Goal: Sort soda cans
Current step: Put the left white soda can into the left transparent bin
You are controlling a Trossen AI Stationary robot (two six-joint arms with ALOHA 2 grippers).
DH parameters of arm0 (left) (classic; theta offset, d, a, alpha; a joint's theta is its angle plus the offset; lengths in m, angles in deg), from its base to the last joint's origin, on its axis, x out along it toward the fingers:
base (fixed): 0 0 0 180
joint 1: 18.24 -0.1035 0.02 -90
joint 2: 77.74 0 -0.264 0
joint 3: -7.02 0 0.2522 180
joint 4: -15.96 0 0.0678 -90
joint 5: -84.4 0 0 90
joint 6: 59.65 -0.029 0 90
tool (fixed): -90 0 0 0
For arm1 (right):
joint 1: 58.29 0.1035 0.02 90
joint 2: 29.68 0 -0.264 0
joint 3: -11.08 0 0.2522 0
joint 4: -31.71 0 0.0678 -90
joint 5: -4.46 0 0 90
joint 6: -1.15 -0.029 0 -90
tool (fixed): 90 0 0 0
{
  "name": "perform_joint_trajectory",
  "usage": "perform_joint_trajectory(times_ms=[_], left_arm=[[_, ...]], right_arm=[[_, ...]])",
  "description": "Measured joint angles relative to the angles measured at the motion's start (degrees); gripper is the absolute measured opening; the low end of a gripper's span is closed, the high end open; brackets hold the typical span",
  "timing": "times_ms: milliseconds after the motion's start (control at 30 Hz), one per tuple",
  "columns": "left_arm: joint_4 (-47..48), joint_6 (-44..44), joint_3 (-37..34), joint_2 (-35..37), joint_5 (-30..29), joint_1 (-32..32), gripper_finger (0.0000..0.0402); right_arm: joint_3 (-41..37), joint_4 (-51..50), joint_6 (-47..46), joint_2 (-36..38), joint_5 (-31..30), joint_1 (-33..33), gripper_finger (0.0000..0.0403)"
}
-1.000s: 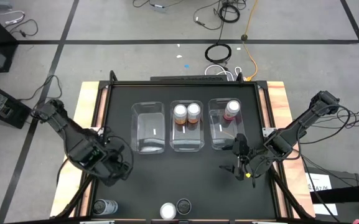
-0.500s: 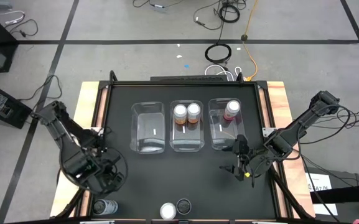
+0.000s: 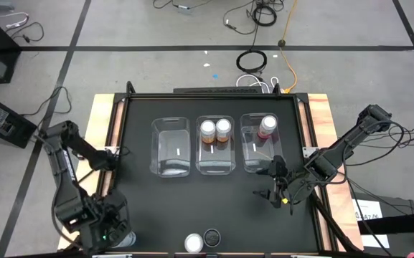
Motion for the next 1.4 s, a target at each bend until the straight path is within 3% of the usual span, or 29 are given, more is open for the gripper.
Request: perform_joint_trajectory(times_ms=[600, 933, 1400], left_arm=[[-9.2, 5.0, 0.0, -5.0, 1.9, 2.9, 0.0384], [-9.4, 9.3, 0.0, -6.6, 3.5, 4.8, 0.0384], [-9.3, 8.9, 0.0, -11.0, 3.8, 5.0, 0.0384]], right_arm=[[0.0, 0.0, -2.2, 0.0, -0.3, 0.0, 0.0394], [0.0, 0.0, -2.2, 0.0, -0.3, 0.0, 0.0394], [0.0, 0.0, -2.2, 0.0, -0.3, 0.0, 0.0394]])
